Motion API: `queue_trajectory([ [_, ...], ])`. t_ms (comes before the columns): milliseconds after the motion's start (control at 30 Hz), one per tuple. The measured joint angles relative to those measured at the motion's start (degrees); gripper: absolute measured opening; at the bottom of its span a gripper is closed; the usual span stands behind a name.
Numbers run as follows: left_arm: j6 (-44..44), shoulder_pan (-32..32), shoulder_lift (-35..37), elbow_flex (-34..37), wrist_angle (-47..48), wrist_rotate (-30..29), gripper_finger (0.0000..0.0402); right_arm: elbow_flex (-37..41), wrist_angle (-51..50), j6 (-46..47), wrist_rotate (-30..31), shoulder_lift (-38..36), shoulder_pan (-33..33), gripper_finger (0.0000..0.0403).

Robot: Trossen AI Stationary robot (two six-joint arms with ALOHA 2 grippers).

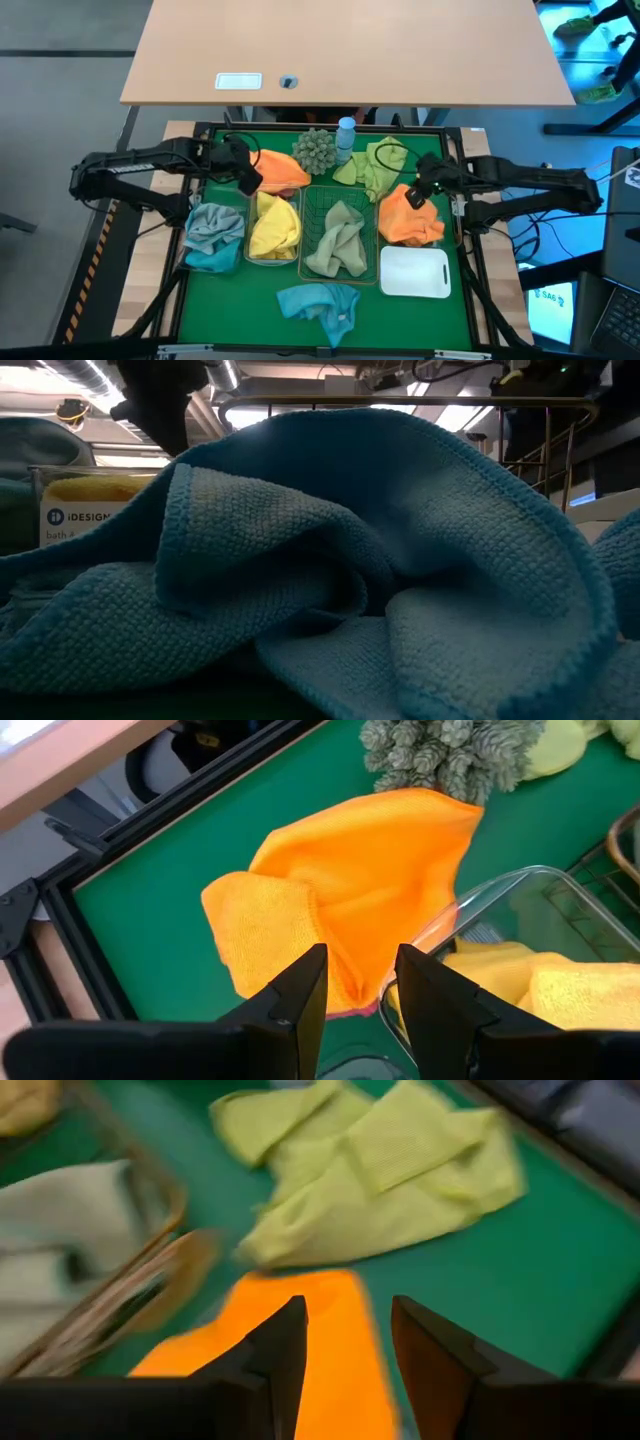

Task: Sort microfiber towel by color & place in baskets
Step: Put the top right orange microfiber cloth into the right transparent bin

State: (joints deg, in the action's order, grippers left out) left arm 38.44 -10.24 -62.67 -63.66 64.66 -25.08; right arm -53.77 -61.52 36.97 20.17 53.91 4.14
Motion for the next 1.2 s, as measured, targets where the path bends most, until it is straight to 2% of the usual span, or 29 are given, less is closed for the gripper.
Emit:
queue_trajectory([
  [100, 0.0, 0.0, -1.2, 0.0, 0.0, -0.7, 0.0116, 0.0, -0.1, 0.0, 3.8, 1.2, 0.0, 0.0147],
  [767, -0.1, 0.2, -2.6, 0.0, -0.4, -0.8, 0.0116, 0.1, -4.6, 0.0, 5.3, 16.2, 0.0, 0.0147],
  [867, -0.1, 0.2, -2.6, 0.0, -0.4, -0.8, 0.0116, 0.1, -4.8, -1.0, 1.4, 17.3, 0.0, 0.0147],
  [1067, -0.1, 0.2, -2.6, 0.0, -0.4, -0.8, 0.0116, 0.1, -5.5, -1.4, -10.9, 17.4, 0.0, 0.0147],
  [1200, -0.1, 0.2, -2.6, 0.0, -0.4, -0.8, 0.0116, 0.4, -7.3, -1.4, -15.9, 17.4, -0.1, 0.0147],
])
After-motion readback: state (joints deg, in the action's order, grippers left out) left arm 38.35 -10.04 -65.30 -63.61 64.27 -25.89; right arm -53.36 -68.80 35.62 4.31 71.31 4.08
